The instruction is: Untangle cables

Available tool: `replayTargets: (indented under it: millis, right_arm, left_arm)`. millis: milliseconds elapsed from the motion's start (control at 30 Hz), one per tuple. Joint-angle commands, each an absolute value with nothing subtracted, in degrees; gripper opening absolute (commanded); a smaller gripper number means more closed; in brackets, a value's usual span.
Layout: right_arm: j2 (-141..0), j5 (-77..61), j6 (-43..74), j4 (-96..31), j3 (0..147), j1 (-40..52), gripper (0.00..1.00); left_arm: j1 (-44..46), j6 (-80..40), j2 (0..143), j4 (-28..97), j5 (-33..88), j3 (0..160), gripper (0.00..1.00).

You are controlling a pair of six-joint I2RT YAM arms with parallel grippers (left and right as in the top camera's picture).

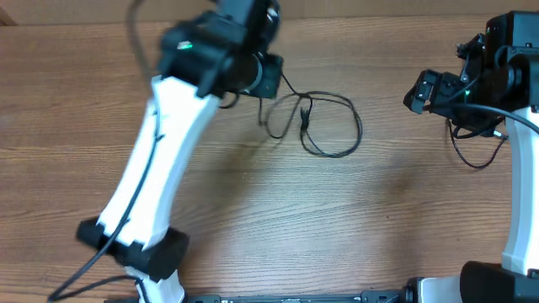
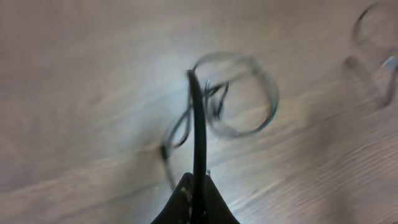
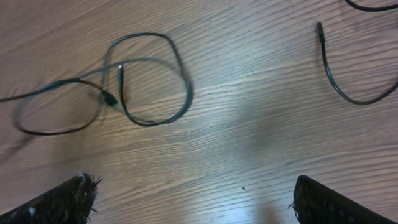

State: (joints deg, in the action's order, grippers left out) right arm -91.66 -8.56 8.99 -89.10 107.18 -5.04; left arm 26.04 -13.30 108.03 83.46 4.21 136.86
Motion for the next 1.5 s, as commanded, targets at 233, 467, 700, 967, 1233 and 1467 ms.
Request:
replayTargets:
  millis: [233,467,700,967,1233,1467]
  right_arm:
    - [-100.6,-16.4,2.5,-88.1,107.1,0.4,1.00]
    - [-106.4,-18.1,-2.0,-85.4,107.1,8.1,1.00]
    - [-111.8,-18.2,-2.0,-79.0,107.0,13.3,1.00]
    - [-118.0,-18.2,-2.0,-73.7,107.0,19.1,1.00]
    - [-122.3,-18.1,-1.8,-68.7,106.8,23.8,0.91]
    - [-122.7,-6.9,7.7,-67.4,106.9,23.4,0.33]
  left_arm:
    - [23.3,-11.8,101.9,78.3,4.1,145.0,0.04]
    - [23.2,-11.8,100.8,75.1,2.5,145.0,0.04]
    - [23.2,-11.8,99.5,71.4,3.6,145.0,0.05]
    - [23.2,-11.8,97.9,66.6,3.6,145.0,0.05]
    - [23.2,-12.0,97.3,63.9,3.6,145.0,0.05]
    - [23.2,-12.0,97.3,67.6,-2.3,145.0,0.05]
